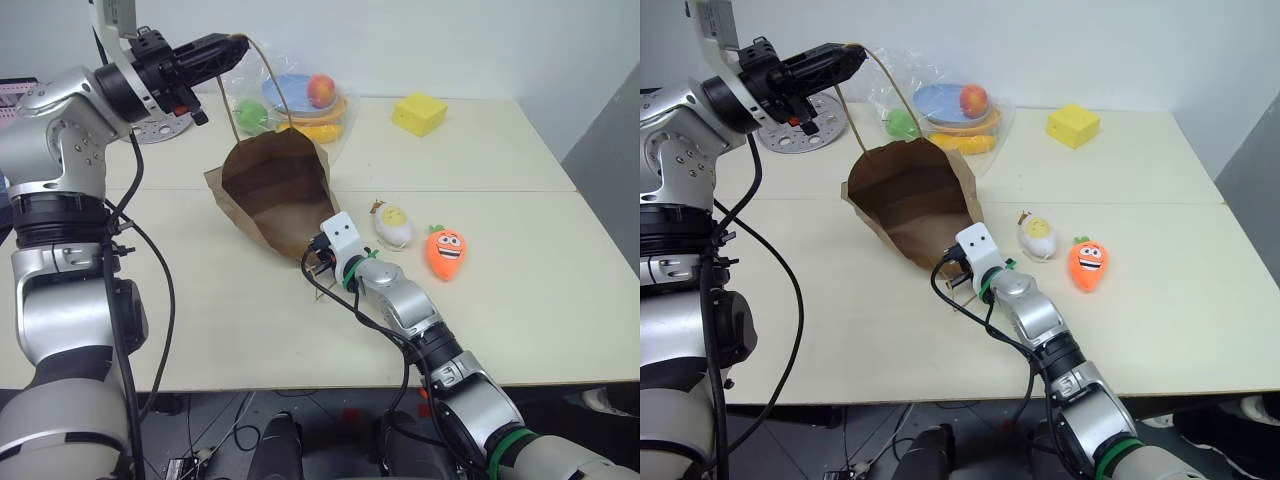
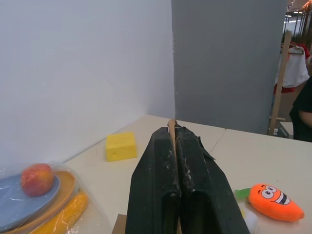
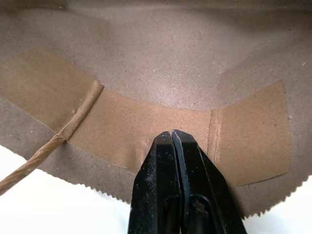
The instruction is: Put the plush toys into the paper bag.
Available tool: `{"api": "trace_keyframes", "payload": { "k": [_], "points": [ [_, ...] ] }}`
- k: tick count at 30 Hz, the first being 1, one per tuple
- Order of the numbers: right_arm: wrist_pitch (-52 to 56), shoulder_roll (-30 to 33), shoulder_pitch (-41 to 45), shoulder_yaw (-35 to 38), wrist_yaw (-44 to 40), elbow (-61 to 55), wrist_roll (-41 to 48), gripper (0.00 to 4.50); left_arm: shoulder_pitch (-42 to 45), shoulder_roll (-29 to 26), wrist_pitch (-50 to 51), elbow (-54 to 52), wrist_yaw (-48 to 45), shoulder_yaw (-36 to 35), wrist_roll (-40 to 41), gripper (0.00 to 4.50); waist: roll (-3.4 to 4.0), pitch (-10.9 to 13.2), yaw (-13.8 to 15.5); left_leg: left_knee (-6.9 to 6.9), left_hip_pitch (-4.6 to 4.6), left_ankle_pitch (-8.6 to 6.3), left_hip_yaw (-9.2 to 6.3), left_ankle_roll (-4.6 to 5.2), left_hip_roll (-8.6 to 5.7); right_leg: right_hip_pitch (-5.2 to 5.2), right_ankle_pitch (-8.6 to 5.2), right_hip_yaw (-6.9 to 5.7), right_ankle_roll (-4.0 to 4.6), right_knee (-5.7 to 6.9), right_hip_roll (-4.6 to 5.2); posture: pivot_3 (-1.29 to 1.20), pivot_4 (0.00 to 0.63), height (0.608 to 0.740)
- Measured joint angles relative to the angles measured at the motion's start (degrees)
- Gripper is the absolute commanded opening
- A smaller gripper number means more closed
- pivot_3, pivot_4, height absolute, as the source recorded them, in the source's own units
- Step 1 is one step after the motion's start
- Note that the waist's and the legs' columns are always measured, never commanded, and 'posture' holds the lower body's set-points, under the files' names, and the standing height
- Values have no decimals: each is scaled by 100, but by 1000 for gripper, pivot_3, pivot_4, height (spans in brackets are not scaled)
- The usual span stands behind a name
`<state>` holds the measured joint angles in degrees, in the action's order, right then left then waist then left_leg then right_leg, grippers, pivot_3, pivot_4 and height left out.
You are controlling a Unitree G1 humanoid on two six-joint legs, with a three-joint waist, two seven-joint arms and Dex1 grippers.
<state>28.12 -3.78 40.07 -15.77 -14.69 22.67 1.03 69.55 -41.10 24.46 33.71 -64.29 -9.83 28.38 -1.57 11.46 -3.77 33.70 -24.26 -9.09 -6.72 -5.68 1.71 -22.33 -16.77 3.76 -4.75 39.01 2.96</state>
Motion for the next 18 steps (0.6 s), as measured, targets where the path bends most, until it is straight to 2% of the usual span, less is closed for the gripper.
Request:
{"api": "trace_keyframes", "payload": {
  "k": [4, 8, 17, 18],
  "points": [
    [-34, 0, -23, 11, -10, -22, -1, 24, -37, 15, -151, 20, -56, -8, -75, 0, 0, 0, 0, 0, 0, 0, 0, 0, 0, 1, 0, 1, 0, 0, 0, 0, 150, 740],
    [-88, 82, -188, 98, -237, -346, 78, 24, -557, 102, -214, -271, -259, 168, -167, 0, 1, 1, -2, 0, -5, 0, 0, 0, 0, -2, 0, 1, 1, 0, 0, 0, 150, 740],
    [308, 362, -559, 327, -930, -2816, 920, 24, -870, 127, -564, -461, -550, 452, -467, 0, 1, 1, -36, -1, -11, 0, -8, 0, 0, -6, 0, -7, 1, 0, -1, 0, 150, 740],
    [349, 420, -611, 315, -967, -2928, 926, 188, -885, 129, -553, -461, -572, 455, -463, 0, 0, 1, -36, 0, -11, 0, -7, 0, 0, -6, 0, -6, 1, 0, 0, 0, 150, 740]
  ]
}}
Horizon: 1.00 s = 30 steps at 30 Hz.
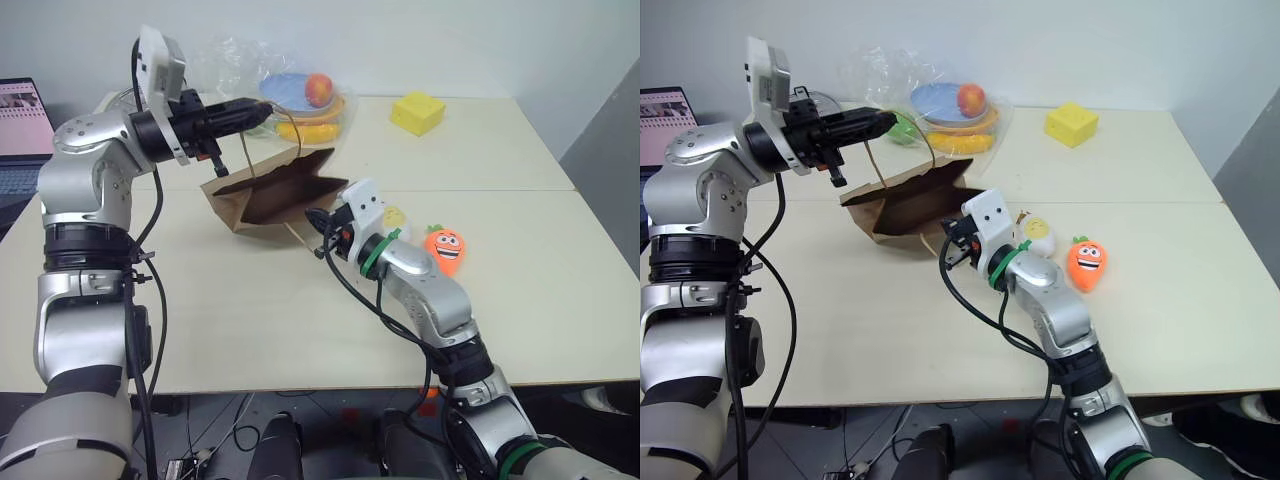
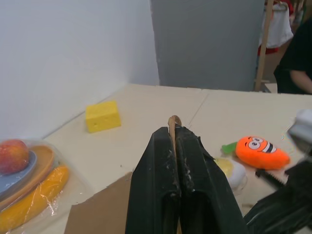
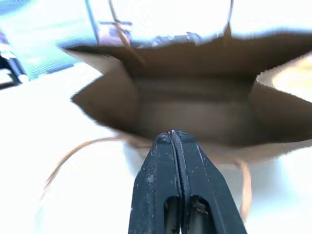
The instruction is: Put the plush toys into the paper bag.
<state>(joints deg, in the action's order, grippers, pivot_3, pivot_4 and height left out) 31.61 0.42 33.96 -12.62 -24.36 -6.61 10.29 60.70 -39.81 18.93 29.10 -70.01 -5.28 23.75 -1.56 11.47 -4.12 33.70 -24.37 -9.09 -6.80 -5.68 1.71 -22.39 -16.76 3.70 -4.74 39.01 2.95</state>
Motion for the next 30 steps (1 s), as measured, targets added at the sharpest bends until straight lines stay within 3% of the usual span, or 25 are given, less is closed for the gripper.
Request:
{"api": "trace_keyframes", "payload": {
  "k": [2, 8, 13, 18, 27, 30],
  "points": [
    [166, 221, -223, 29, -69, -402, 75, 600, 0, 17, 50, -3, -51, 0, 12, 0, 0, 0, 24, 0, -2, 0, 0, 0, 0, 1, 0, 0, 0, -2, 0, 0, 150, 740],
    [687, 971, -987, 1269, 84, -2237, 751, 2730, -1, 33, 75, -8, -84, 2, 7, 0, -2, -1, 98, 0, -5, 0, -4, 0, 0, 3, -1, -5, -1, -5, 1, 0, 150, 740],
    [743, 1755, -1887, 1651, 612, -2422, 187, 4474, 1, 33, 78, -8, -96, 4, 7, 0, -1, 0, 94, 3, -4, 0, 2, 0, 0, 2, -1, 0, -1, -5, 1, 0, 150, 740],
    [1136, 2017, -2336, 1711, 1034, -2165, -254, 4474, 26, 34, 82, 3, -155, 4, 6, 0, -1, 0, 66, 4, -1, 0, 8, 1, 0, 2, -1, 7, -1, -4, 0, 0, 150, 740],
    [1459, 1059, -2383, 1778, 1670, -1774, -211, 4474, 54, 28, 66, 82, -192, 4, -37, 0, -1, 0, 83, 4, -1, 0, 6, 1, 0, 3, -1, 5, -1, -4, 1, 0, 150, 740],
    [1484, 1091, -2371, 1781, 1733, -1689, -252, 4314, 54, 21, 67, 82, -192, 4, -41, 0, -1, 0, 83, 5, -1, 0, 7, 1, 0, 3, -1, 6, 0, -6, 1, 0, 150, 740]
  ]
}}
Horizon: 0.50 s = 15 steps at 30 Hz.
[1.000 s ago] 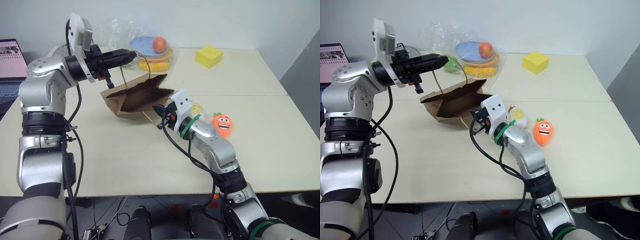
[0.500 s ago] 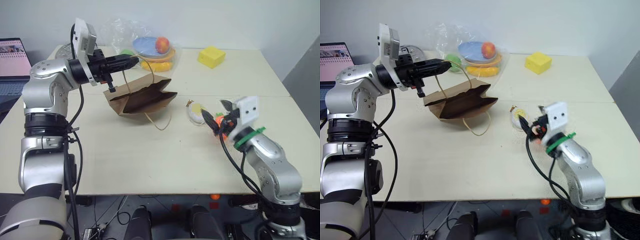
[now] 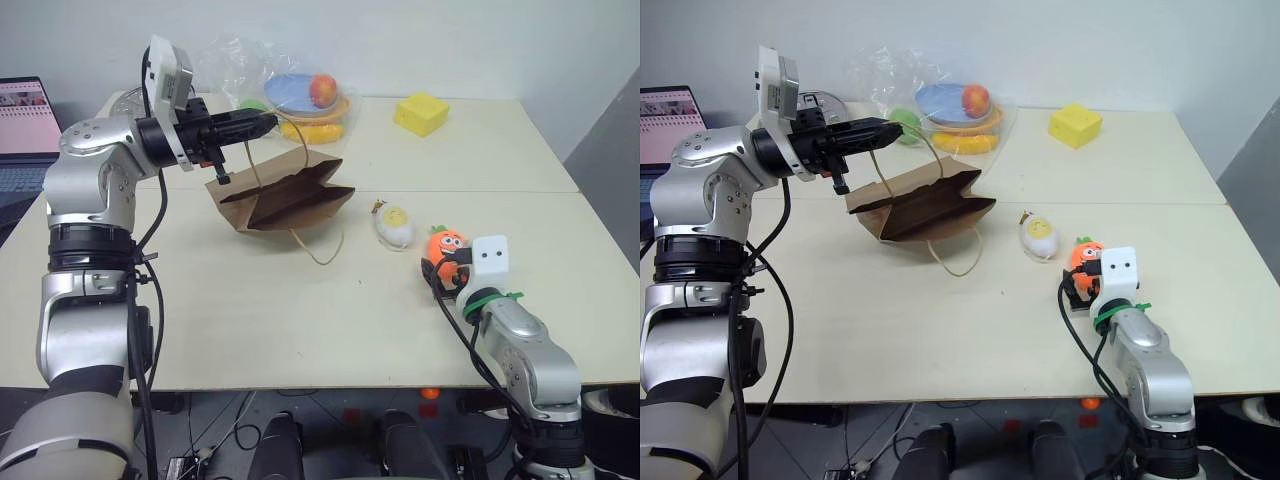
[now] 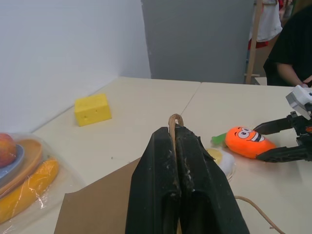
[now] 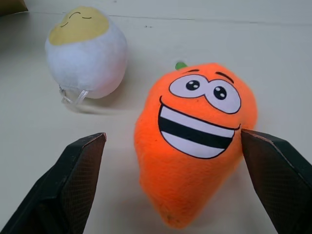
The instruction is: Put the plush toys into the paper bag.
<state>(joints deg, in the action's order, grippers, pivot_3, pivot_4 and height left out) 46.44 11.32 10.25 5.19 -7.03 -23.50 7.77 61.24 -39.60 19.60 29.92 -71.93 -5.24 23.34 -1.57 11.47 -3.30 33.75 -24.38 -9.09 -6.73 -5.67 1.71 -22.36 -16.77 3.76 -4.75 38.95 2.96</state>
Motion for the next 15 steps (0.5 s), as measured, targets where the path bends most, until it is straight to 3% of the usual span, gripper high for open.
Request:
{"api": "trace_keyframes", "payload": {
  "k": [3, 13, 15],
  "points": [
    [-91, 244, -16, -28, -25, 142, -143, 3588, -1, -26, 3, -16, 2, 0, 0, 0, 0, 0, 0, 0, 1, 0, 0, 0, 0, 0, 0, -1, 0, 1, 0, 0, 150, 740],
    [-791, 635, -57, -65, -345, 500, -201, 26, -19, -46, 11, -92, 10, -2, 2, 0, 0, 0, 0, 1, 0, 0, 2, 0, 0, 0, -1, 1, -2, 0, 0, 0, 150, 740],
    [-1002, 860, -10, -7, -639, 571, -130, 7, -20, -65, 23, -120, 9, -6, 4, 0, 1, 1, 0, 1, 0, 0, 2, 0, 0, 0, -1, 1, -2, 1, 0, 0, 150, 740]
  ]
}}
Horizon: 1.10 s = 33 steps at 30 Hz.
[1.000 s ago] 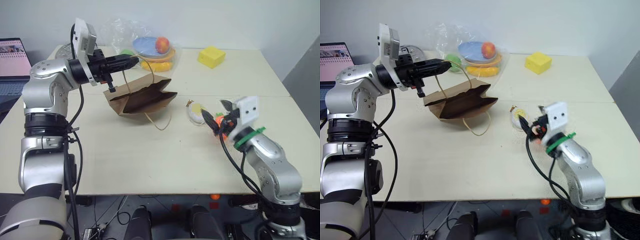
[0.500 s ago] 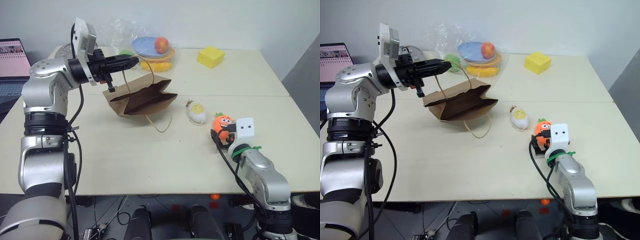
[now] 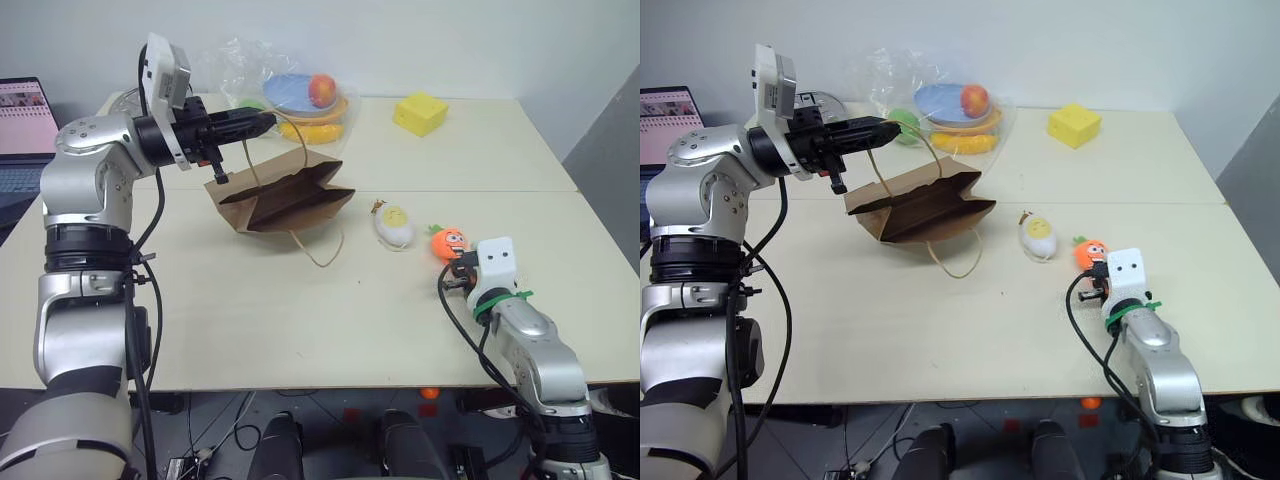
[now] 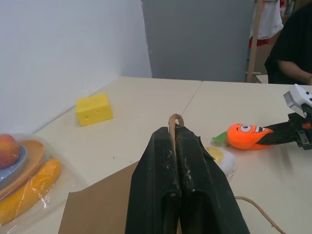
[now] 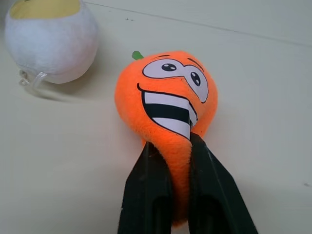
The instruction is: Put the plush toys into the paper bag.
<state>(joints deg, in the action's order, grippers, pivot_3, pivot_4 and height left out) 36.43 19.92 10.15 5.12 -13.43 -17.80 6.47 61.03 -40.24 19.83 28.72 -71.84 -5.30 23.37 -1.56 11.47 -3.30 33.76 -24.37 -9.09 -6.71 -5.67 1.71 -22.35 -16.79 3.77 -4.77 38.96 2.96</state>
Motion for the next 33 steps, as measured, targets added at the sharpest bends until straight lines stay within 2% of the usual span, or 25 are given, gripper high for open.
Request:
{"api": "trace_keyframes", "payload": {
  "k": [4, 8, 11, 14, 20, 26, 33],
  "points": [
    [-114, 629, 380, 86, -1074, -158, 629, 7, -11, -2, 6, -29, 4, -3, 1, 0, 0, 0, -12, 3, 1, 0, 2, 0, 0, 1, -2, 1, -3, 0, 0, 0, 150, 740],
    [548, 1034, 989, 107, -2023, -715, 1783, 7, -44, 19, 6, -112, 0, 4, 1, 0, 2, 1, -16, 2, 1, 0, -2, 0, 1, 1, 0, -1, 0, 1, -1, 0, 150, 740],
    [1053, 1034, 1479, 35, -2171, -955, 2379, 7, -47, 27, 0, -108, 1, 6, -4, 0, 1, 1, -5, 4, 1, 0, -3, 0, 0, 3, 1, -2, 1, 0, 0, 0, 150, 740],
    [1458, 935, 1917, -200, -2088, -949, 2582, 7, -48, 39, -8, -108, -6, 39, -12, 0, 1, 1, -2, 7, 0, 0, -3, 0, 0, 3, 1, -2, 1, 1, 0, 0, 150, 740],
    [1833, 207, 2694, -909, -1503, -450, 2397, 7, -42, 140, -10, -119, -2, 84, -26, 0, 2, 1, -7, 7, -2, 0, -4, 0, 0, 0, 2, -3, 2, 1, 0, 0, 150, 740],
    [1678, -81, 3169, -1480, -1355, 213, 1914, 7, -46, 161, 3, -146, 9, 83, -25, 0, 1, 1, 0, 5, -2, 0, -6, 0, 0, 0, 2, -5, 2, 2, 0, 0, 150, 740],
    [1147, -921, 3942, -2054, -1127, 1829, 1104, 7, -65, 212, 162, -432, 49, 88, 9, 0, 2, 1, -37, 3, -1, 0, -6, 0, 1, -4, 2, -5, 4, 6, -1, 0, 150, 740]
  ]
}}
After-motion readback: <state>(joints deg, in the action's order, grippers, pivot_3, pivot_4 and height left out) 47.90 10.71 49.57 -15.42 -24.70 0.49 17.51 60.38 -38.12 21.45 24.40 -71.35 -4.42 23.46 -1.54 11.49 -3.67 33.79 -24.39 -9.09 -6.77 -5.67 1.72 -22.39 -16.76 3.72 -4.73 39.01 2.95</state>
